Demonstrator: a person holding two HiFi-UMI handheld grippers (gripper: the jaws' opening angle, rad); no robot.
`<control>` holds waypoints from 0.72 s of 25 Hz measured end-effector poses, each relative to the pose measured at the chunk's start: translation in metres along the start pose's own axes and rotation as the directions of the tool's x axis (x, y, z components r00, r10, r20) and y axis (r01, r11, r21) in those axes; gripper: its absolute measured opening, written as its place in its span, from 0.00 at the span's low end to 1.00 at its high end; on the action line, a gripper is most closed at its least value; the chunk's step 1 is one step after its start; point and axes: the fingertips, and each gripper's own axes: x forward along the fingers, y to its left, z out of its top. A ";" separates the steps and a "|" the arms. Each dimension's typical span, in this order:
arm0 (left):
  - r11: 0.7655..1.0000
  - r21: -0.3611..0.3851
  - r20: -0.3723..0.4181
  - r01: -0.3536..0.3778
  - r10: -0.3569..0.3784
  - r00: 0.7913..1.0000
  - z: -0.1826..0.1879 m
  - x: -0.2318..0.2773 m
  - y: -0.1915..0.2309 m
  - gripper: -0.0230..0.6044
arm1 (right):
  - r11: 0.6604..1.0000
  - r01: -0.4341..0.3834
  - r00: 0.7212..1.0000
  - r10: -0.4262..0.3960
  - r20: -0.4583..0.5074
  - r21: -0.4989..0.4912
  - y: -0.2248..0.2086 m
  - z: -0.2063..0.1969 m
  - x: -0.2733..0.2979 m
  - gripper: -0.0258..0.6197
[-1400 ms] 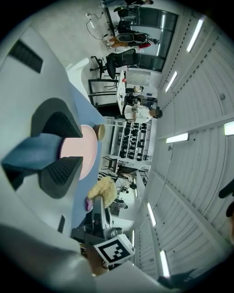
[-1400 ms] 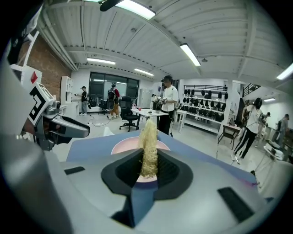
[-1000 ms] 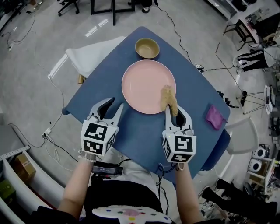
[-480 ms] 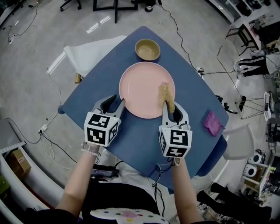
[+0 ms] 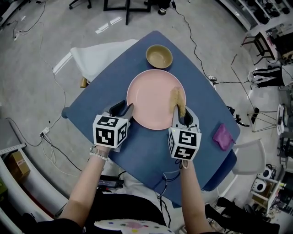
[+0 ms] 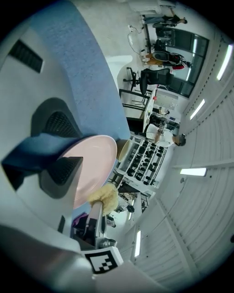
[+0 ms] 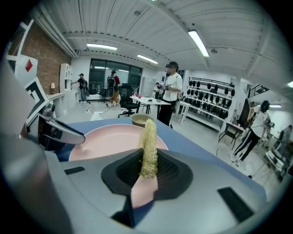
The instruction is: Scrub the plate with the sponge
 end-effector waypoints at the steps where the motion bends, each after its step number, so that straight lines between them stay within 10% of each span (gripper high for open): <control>1: 1.000 -0.022 0.001 0.004 -0.004 1.000 0.000 0.001 0.001 0.24 | 1.000 0.007 1.000 -0.007 -0.007 -0.001 -0.002 -0.001 0.003 0.13; 18: 1.000 -0.008 -0.006 -0.002 0.002 1.000 0.000 0.008 -0.001 0.23 | 0.987 0.084 0.982 -0.105 -0.155 -0.137 -0.009 -0.016 0.052 0.13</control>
